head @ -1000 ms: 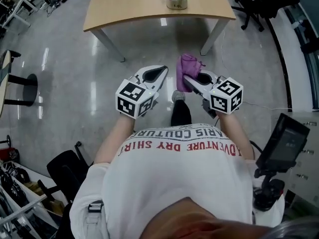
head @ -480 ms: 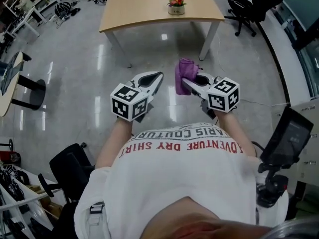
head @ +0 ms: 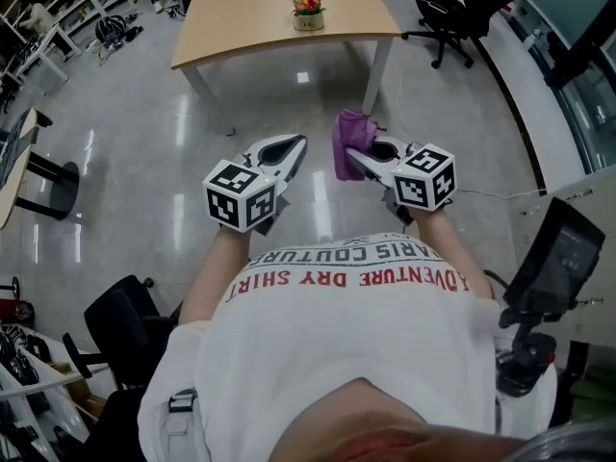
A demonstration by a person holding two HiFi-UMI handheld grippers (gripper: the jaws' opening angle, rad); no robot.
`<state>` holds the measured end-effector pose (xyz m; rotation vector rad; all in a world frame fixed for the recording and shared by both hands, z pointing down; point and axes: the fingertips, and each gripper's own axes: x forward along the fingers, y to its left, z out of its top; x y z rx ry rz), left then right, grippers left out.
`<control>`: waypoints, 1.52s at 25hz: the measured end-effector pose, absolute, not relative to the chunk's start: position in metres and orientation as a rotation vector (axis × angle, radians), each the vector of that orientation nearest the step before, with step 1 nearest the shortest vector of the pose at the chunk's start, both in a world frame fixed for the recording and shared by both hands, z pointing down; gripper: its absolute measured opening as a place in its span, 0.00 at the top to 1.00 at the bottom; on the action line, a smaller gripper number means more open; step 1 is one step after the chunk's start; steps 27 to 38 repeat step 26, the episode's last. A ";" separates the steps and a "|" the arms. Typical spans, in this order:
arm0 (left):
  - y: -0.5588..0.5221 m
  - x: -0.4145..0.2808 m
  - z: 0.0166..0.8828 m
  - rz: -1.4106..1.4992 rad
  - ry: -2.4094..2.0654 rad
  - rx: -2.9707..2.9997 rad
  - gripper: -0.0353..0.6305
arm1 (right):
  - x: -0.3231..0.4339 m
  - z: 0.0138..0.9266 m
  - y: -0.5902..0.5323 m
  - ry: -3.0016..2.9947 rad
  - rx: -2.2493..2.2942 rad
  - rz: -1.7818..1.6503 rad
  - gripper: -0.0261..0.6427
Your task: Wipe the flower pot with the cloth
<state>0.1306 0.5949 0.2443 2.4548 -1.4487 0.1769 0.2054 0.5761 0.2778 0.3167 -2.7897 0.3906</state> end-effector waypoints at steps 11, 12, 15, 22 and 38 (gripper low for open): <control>0.612 0.215 0.248 0.222 -1.474 2.481 0.94 | 0.283 0.273 0.593 -2.824 0.311 0.316 0.88; 0.611 0.219 0.247 0.223 -1.483 2.482 0.94 | 0.286 0.271 0.591 -2.828 0.307 0.306 0.88; 0.607 0.230 0.237 0.236 -1.502 2.498 0.94 | 0.295 0.262 0.590 -2.840 0.299 0.285 0.88; 0.619 0.242 0.220 0.258 -1.510 2.520 0.94 | 0.303 0.244 0.603 -2.857 0.285 0.274 0.88; 0.623 0.251 0.203 0.251 -1.509 2.534 0.94 | 0.310 0.229 0.607 -2.867 0.282 0.263 0.88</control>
